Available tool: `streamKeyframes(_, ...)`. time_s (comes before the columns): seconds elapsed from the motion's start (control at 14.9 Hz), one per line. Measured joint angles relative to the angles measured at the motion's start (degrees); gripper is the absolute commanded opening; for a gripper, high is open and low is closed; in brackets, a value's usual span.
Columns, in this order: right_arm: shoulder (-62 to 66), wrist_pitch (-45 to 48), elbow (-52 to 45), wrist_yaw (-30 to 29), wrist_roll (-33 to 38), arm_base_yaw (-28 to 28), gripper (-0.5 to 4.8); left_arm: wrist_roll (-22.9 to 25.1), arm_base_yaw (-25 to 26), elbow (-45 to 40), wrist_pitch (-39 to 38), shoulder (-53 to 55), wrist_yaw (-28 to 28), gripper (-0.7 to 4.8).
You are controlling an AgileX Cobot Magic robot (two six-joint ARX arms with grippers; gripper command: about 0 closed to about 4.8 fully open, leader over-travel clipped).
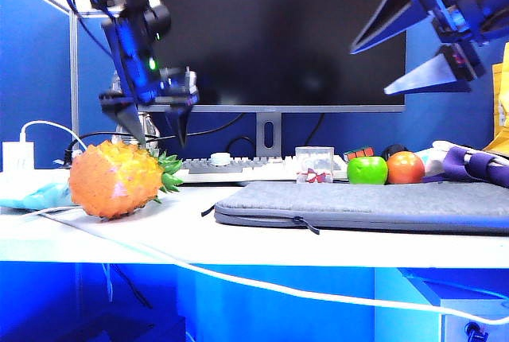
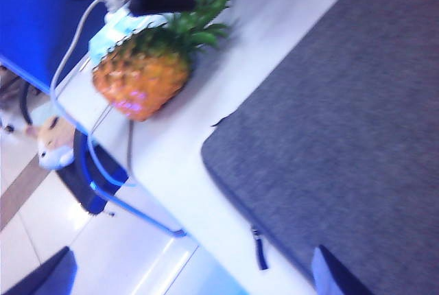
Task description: Pick up the pineapple and place it above the gray bag.
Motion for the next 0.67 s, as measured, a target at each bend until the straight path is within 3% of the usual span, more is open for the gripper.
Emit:
streamKeyframes(0.2, 0.11, 1.05, 0.0, -0.81, -0.42, 2.97, 4.79, -1.53, 0.02, 0.0, -0.5, 2.8, -0.04, 4.66)
streamKeyframes(0.27, 0.17, 1.33, 0.0, -0.87, -0.48, 3.63, 4.79, -1.66, 0.04, 0.0, -0.68, 3.23, -0.09, 4.42)
streamKeyframes(0.33, 0.42, 1.79, 0.0, -1.05, -0.81, 4.85, 4.79, -1.99, -0.04, 0.13, -0.68, 3.96, -2.47, 2.01)
streamKeyframes(0.4, 0.46, 1.79, 0.0, -1.03, -1.2, 5.68, 4.79, -1.95, 0.0, 0.13, -0.66, 4.76, -3.34, 0.69)
streamKeyframes(0.47, 0.46, 2.03, 0.0, -1.07, -1.29, 5.95, 4.79, -1.92, 0.02, 0.13, -0.92, 5.16, -3.56, -0.08)
streamKeyframes(0.67, 0.46, 4.81, 0.0, -0.81, -1.42, 6.23, 4.79, -0.28, -0.02, 0.24, -2.71, 5.33, -2.64, -0.06)
